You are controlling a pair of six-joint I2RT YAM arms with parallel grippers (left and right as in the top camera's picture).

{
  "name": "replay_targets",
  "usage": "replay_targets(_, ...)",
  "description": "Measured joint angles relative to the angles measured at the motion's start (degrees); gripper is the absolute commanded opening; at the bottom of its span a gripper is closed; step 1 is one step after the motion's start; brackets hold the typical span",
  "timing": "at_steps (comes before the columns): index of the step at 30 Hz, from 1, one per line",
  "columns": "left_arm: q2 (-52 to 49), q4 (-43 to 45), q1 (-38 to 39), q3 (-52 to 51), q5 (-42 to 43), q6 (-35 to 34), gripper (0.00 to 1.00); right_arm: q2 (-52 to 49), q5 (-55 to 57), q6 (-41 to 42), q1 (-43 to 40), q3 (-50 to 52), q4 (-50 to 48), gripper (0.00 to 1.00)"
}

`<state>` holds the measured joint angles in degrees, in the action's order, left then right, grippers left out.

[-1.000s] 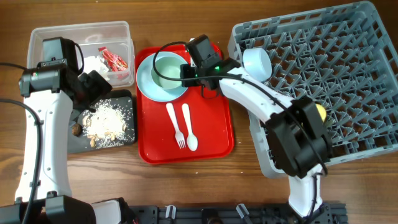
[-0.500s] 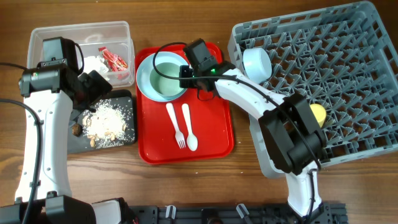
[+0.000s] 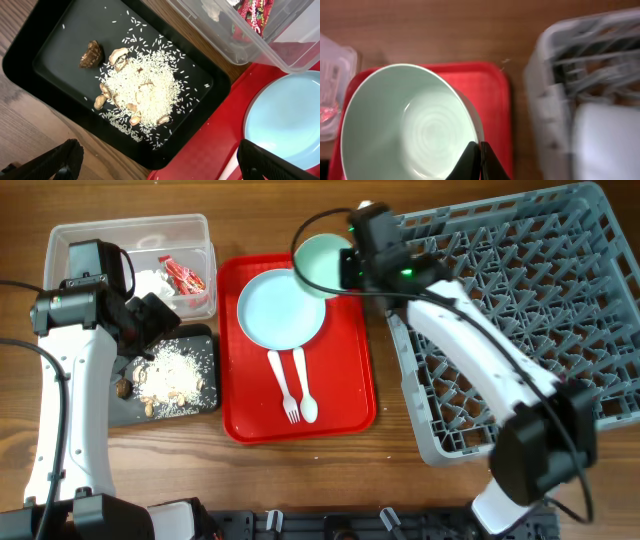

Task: Sort waste into correct bins and load items into the dishwasher rack
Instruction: 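Grasp the green bowl off the blue plate with the right gripper, then place the green bowl in the rack beside the blue bowl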

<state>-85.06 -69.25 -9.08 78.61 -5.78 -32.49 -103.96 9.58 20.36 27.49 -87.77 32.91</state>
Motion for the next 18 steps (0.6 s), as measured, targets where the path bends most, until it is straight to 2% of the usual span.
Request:
replay_targets(4,0.00,0.00,0.00,0.00,0.00,0.00,1.00,6.54,13.94,-10.80,-5.27,0.02,-0.66,0.05)
replay_targets(8,0.00,0.04,0.00,0.00,0.00,0.00,1.00,8.72,29.42,-30.38,-10.80,0.00,-6.99,0.04)
replay_targets(11,0.00,0.13,0.00,0.00,0.00,0.00,1.00,8.72,36.11,-41.90,-13.86,0.04,-9.27,0.04)
replay_targets(14,0.00,0.15,0.00,0.00,0.00,0.00,1.00,8.68,40.89,-47.10,-16.09,0.04,-9.46,0.04)
replay_targets(18,0.00,0.15,0.00,0.00,0.00,0.00,1.00,6.34,47.10,-48.57,-17.57,0.04,-9.53,0.04)
